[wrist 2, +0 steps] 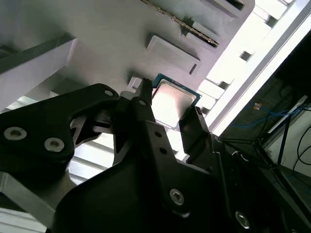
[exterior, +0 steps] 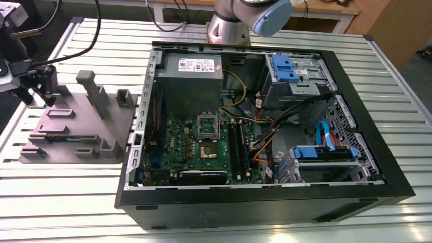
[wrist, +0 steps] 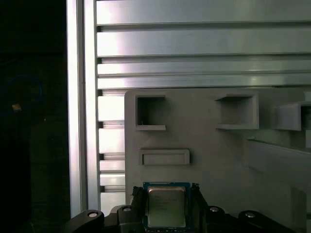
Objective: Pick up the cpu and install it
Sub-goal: 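Pick up the cpu and move it towards the insertion slot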
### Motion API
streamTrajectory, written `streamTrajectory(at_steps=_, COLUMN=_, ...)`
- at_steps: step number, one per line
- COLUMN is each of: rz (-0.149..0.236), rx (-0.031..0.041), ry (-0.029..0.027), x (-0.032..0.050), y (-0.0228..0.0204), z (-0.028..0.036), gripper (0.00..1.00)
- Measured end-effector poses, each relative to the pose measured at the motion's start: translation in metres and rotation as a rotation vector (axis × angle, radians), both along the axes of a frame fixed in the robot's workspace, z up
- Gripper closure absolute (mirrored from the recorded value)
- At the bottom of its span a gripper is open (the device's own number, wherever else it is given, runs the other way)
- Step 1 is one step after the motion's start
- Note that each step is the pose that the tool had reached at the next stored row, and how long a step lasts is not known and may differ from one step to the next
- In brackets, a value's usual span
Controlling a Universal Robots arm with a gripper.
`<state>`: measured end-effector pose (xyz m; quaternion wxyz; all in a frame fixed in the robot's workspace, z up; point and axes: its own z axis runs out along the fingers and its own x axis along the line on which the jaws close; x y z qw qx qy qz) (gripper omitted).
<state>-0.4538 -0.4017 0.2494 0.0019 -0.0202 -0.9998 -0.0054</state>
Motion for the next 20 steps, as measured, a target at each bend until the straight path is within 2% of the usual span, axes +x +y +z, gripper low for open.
streamTrajectory(at_steps=1, rz=0.000, rx=0.0000, ry=0.0000, x=0.0000, y=0.0000, z=0.0113, gripper=0.53)
streamTrajectory(at_steps=20, rz=0.000, rx=0.0001, ry=-0.0001, x=0.0000, y=0.0000, z=0.0157, gripper=0.53)
